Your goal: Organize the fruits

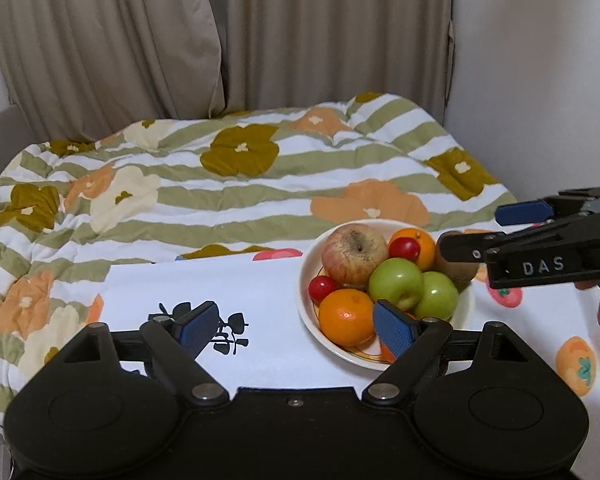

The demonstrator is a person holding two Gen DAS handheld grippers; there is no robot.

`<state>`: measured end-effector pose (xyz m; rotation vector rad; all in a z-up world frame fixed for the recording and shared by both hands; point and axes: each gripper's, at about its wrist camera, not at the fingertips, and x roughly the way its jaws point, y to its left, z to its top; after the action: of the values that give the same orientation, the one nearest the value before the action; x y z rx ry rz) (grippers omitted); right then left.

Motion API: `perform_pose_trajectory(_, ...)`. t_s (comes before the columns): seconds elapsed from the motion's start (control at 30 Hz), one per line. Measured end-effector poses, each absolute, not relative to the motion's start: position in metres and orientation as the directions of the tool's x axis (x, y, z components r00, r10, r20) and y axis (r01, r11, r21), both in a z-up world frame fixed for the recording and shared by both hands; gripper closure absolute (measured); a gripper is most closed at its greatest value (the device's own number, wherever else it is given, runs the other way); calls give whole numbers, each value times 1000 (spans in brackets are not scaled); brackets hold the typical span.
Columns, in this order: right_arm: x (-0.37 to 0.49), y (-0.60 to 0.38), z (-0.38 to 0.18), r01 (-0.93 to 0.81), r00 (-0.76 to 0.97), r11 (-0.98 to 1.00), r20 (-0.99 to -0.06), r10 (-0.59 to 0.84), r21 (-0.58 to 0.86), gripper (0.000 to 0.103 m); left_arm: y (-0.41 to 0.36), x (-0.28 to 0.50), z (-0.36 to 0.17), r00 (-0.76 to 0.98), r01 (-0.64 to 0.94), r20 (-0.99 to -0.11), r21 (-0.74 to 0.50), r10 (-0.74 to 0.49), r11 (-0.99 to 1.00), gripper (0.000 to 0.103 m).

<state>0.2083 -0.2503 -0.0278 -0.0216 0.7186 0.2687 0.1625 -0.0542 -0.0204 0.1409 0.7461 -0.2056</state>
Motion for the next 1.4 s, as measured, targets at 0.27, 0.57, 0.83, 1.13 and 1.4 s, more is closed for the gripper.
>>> perform_pose_trajectory(0.27, 141, -250, 12, -187, 764, 981, -620, 176, 48, 9, -47, 117, 11, 764, 215, -626, 20, -155, 976, 16)
perform_pose_trajectory(0.57, 70, -261, 54, -59, 807, 996, -584, 87, 67, 6, -43, 70, 47, 812, 198, -562, 8, -159, 980, 16)
perform_pose_trajectory(0.83, 20, -267, 66, 36, 821, 997, -571, 5, 61, 0, -33, 39, 59, 827, 167, -548, 21, -129, 986, 15)
perform_pose_trajectory(1.13, -8, -254, 59, 93, 807, 996, -585, -76, -2, 0, -31, 15, 58, 836, 155, -536, 29, -116, 988, 0)
perform_pose_trajectory(1.4, -14, -251, 52, 109, 796, 994, -598, -89, -3, 0, -27, 8, 52, 844, 136, -528, 46, -91, 990, 0)
